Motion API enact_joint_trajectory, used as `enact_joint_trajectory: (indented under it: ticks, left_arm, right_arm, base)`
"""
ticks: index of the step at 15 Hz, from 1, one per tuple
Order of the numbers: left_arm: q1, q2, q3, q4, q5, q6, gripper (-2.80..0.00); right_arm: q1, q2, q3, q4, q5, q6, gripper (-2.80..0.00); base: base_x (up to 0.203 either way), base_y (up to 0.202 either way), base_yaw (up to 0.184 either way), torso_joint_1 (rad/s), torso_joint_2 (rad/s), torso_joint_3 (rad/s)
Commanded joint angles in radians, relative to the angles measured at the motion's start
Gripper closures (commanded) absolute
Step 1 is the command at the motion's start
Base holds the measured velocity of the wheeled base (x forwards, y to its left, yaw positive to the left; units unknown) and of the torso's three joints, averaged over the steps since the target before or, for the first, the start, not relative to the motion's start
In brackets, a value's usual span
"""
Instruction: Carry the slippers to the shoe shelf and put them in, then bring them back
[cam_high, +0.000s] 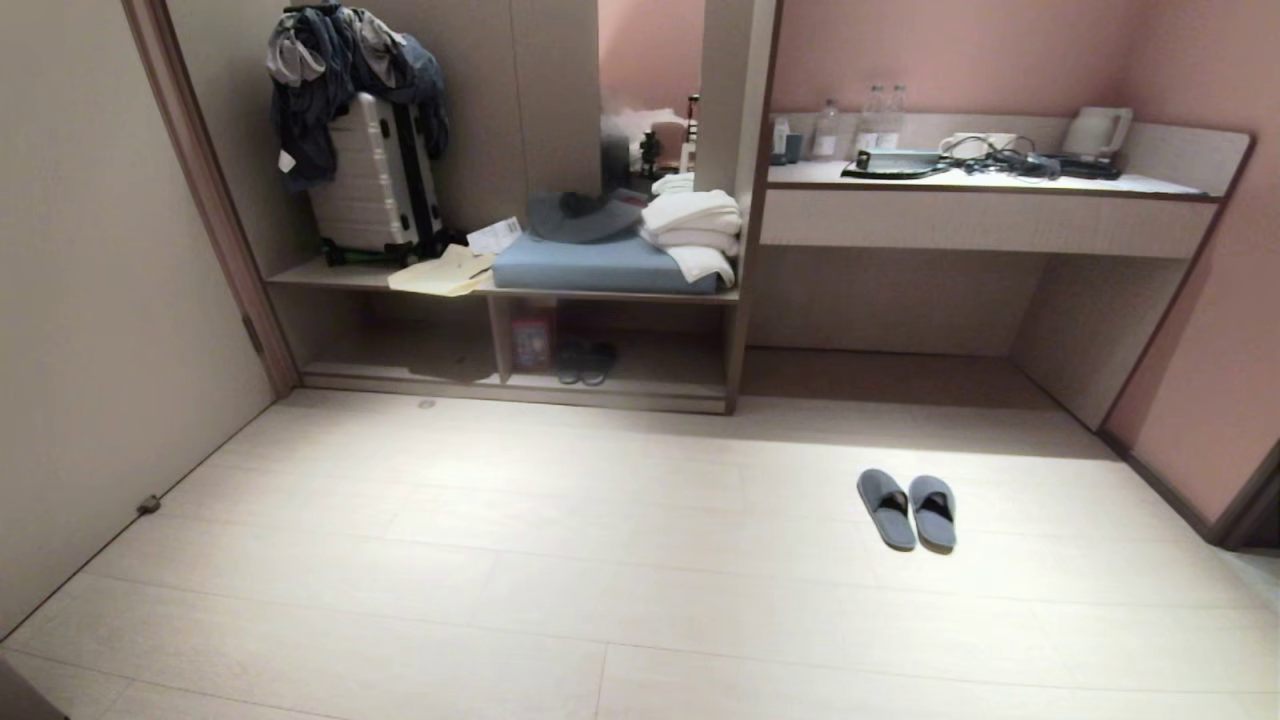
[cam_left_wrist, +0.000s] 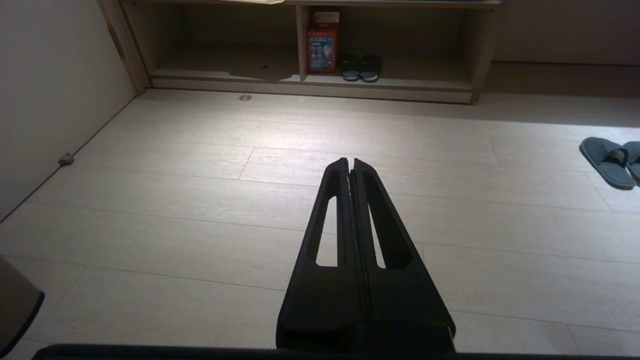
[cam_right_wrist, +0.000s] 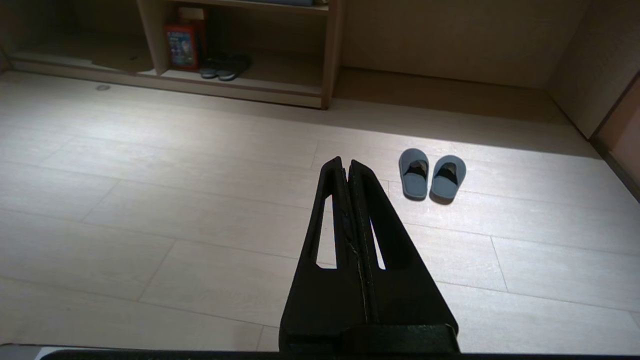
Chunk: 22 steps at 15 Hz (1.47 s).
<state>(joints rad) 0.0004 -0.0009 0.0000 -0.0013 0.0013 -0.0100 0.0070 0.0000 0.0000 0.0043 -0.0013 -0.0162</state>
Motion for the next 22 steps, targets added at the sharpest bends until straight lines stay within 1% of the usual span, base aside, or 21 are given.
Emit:
enact_joint_trajectory:
  ticks: [1, 9, 18, 22]
  left_arm:
    - [0.000, 0.001, 0.002, 0.000, 0.000, -0.001, 0.00]
    - [0.000, 0.001, 0.000, 0.000, 0.000, -0.001, 0.00]
    - [0.000, 0.001, 0.001, 0.000, 0.000, -0.001, 0.00]
    - [0.001, 0.001, 0.002, 0.000, 0.000, -0.001, 0.00]
  right_arm:
    - [0.001, 0.000, 0.000, 0.000, 0.000, -0.001, 0.00]
    - [0.000, 0.002, 0.000, 0.000, 0.000, -0.001, 0.00]
    - [0.001, 0.000, 0.000, 0.000, 0.001, -0.001, 0.00]
    - [0.001, -0.002, 0.000, 0.000, 0.000, -0.001, 0.00]
  base:
    - [0.000, 0.000, 0.000, 0.000, 0.00, 0.000]
    - [0.001, -0.007, 0.002, 0.001, 0.00, 0.000]
    - [0.000, -0.179, 0.004, 0.003, 0.00, 0.004]
    - [0.000, -0.022, 0.001, 0.001, 0.00, 0.000]
